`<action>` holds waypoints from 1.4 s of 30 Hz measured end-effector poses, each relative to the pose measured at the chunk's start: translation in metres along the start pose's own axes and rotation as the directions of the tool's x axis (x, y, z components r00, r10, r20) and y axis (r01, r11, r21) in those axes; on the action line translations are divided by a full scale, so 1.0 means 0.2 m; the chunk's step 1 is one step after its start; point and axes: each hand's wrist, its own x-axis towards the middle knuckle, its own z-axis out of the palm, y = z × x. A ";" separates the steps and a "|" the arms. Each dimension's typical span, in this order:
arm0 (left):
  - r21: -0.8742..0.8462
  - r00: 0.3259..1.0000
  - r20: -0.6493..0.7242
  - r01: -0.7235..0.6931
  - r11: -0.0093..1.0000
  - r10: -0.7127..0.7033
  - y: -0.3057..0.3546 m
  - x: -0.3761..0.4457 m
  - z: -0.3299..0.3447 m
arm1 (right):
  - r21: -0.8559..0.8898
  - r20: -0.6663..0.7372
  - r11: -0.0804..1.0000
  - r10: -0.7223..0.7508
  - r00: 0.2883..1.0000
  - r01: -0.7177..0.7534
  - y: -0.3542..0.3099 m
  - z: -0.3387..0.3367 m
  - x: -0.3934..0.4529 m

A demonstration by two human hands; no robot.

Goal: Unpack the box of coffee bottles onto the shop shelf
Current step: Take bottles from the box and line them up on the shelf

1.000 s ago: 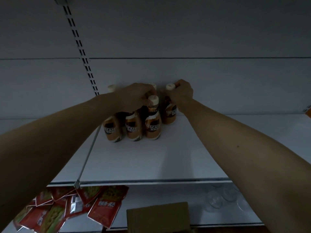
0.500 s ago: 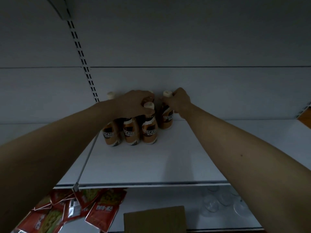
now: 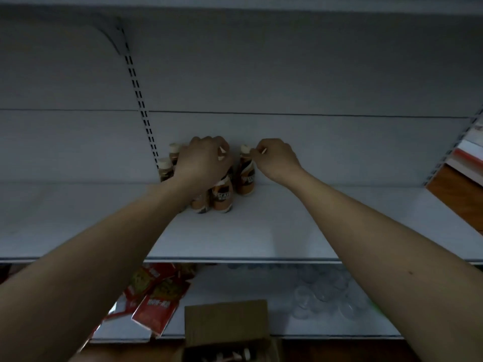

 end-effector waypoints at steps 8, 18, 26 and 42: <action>-0.108 0.967 0.113 0.239 0.965 -0.227 0.07 -0.45 0.03 | 0.044 0.166 0.999 -0.038 0.985 0.032 0.02 0.09 -0.37; -0.056 0.886 0.293 0.391 0.919 -0.360 0.03 -0.79 0.24 | -0.042 0.272 0.998 -0.038 0.962 0.051 0.21 0.28 -0.69; -0.043 0.790 0.461 0.476 0.879 -0.405 -0.08 -1.13 0.54 | -0.040 0.458 0.985 0.170 0.873 -0.170 0.44 0.65 -0.95; 0.185 0.399 0.760 0.624 0.759 -0.513 -0.30 -1.82 1.24 | 0.089 0.717 0.273 0.650 0.252 -0.958 0.98 1.38 -1.40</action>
